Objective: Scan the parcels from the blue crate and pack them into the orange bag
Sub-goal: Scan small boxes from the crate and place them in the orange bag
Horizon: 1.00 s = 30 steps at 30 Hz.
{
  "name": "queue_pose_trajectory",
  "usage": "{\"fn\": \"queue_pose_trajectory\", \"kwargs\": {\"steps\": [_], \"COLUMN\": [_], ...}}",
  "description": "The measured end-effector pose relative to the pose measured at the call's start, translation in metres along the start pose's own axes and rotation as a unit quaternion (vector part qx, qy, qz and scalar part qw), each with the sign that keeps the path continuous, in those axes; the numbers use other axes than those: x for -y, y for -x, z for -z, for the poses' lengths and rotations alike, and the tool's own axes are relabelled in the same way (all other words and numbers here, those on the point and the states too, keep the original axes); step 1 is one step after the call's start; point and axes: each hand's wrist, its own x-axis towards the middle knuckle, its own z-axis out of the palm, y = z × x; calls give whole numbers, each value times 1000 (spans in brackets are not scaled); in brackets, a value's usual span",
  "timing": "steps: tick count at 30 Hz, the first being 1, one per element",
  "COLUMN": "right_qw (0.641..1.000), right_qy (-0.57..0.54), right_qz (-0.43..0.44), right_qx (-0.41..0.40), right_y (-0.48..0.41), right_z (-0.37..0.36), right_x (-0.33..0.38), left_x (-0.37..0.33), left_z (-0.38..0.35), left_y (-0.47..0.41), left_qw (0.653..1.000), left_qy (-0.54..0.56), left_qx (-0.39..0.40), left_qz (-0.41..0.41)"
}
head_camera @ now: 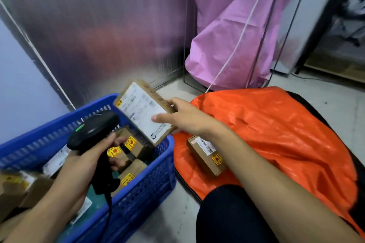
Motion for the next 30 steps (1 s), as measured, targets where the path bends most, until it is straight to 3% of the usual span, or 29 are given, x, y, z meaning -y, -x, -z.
{"fn": "queue_pose_trajectory", "kwargs": {"steps": [3, 8, 11, 17, 21, 26, 30], "right_qw": [989, 936, 915, 886, 891, 902, 911], "right_qy": [-69, -181, -206, -254, -210, -62, 43], "right_qz": [-90, -269, -292, -285, -303, -347, -353], "right_qx": [-90, -140, -186, -264, -265, -249, -210], "right_y": [5, 25, 26, 5, 2, -5, 9], "right_z": [32, 44, 34, 46, 54, 63, 50], "right_x": [-77, -230, -273, -288, -298, -361, -286], "left_x": [5, 15, 12, 9, 4, 3, 2], "left_z": [2, 3, 4, -3, -4, 9, 16], "left_y": [-8, 0, 7, 11, 12, 20, 22], "left_qw": [1000, 999, 999, 998, 997, 999, 999], "left_qy": [-9, -23, -26, 16, 29, -1, -4], "left_qx": [6, 4, -12, -53, -59, -42, -34], "left_qz": [28, 23, 18, 35, 50, 34, 34]}}
